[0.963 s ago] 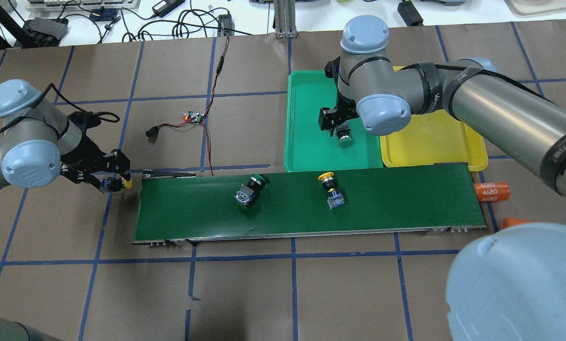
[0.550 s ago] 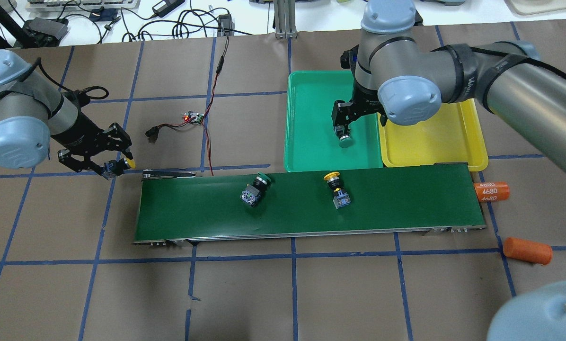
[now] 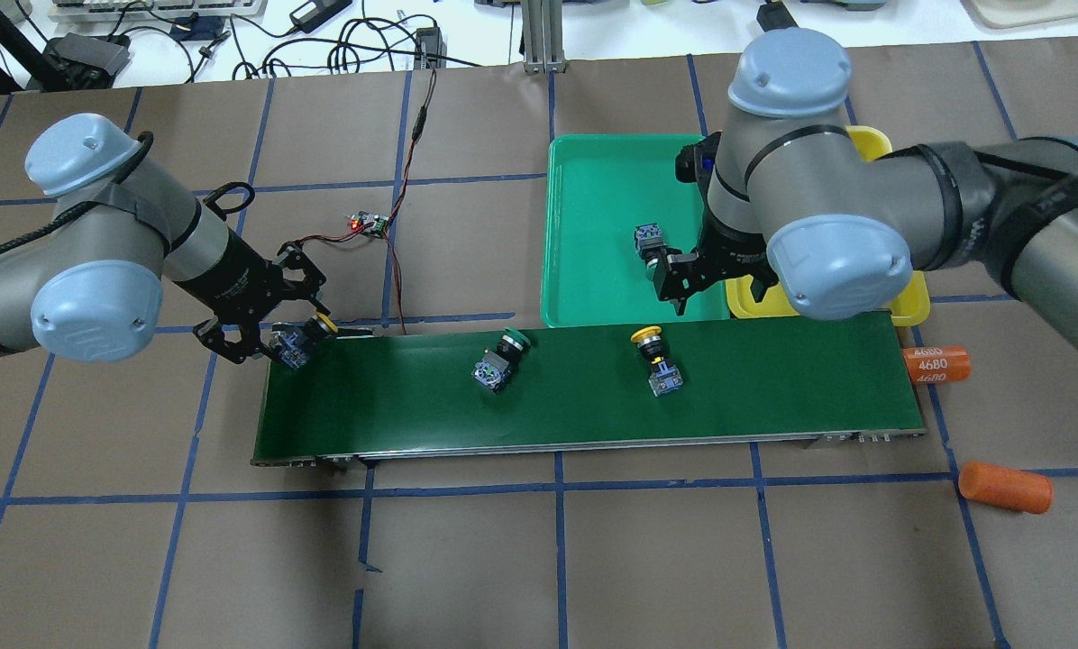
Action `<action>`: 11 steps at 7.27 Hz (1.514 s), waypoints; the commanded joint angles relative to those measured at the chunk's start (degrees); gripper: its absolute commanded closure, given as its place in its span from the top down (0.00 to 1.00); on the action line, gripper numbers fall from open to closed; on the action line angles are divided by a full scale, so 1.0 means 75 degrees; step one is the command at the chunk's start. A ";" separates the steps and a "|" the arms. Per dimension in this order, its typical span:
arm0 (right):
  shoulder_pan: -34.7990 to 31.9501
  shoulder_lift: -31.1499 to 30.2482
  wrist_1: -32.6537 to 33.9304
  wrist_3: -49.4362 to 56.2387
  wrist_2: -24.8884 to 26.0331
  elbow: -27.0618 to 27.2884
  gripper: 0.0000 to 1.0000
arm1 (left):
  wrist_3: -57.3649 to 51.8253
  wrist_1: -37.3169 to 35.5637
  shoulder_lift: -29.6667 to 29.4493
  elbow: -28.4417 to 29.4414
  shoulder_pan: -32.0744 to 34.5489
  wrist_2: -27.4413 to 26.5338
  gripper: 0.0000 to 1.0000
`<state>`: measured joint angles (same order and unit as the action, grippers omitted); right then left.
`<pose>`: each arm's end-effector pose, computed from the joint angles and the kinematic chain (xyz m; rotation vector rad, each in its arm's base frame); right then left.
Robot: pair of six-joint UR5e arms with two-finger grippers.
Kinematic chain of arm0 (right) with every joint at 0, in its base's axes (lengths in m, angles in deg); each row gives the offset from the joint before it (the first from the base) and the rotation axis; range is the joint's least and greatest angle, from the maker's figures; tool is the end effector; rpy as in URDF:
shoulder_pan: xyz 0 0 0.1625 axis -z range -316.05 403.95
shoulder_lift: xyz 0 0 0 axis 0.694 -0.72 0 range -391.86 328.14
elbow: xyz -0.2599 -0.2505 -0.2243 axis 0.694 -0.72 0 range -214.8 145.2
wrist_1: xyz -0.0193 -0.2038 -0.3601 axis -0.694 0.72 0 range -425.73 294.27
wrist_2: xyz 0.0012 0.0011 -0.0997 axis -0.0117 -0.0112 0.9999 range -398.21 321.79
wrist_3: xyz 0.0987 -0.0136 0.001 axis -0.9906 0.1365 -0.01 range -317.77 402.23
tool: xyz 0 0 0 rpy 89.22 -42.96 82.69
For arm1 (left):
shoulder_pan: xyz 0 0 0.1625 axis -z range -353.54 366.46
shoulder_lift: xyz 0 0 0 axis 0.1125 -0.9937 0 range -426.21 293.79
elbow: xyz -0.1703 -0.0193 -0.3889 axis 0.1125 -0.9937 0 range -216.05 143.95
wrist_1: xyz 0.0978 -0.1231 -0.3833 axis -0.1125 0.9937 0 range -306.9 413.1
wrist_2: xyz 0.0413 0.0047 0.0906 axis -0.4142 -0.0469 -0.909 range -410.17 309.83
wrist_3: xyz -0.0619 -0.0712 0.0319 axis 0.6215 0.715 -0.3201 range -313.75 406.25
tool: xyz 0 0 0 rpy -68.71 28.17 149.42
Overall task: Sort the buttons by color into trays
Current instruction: 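Grasp the yellow-capped button on the belt with the right gripper while the left gripper rises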
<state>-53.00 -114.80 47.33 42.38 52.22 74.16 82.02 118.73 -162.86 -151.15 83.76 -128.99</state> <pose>0.1920 -0.4793 0.3075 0.1940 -3.1240 -0.0798 -0.0458 -0.4911 0.2686 1.2345 -2.6973 -0.2452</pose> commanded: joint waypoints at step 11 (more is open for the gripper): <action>-0.0129 0.0008 0.1331 0.0061 0.0025 0.1165 0.22 | -0.1661 0.1312 0.0183 0.2147 0.0087 -0.0722 1.00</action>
<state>-54.82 -114.80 57.25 42.31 52.31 83.98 80.47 124.61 -161.68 -139.84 84.18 -129.72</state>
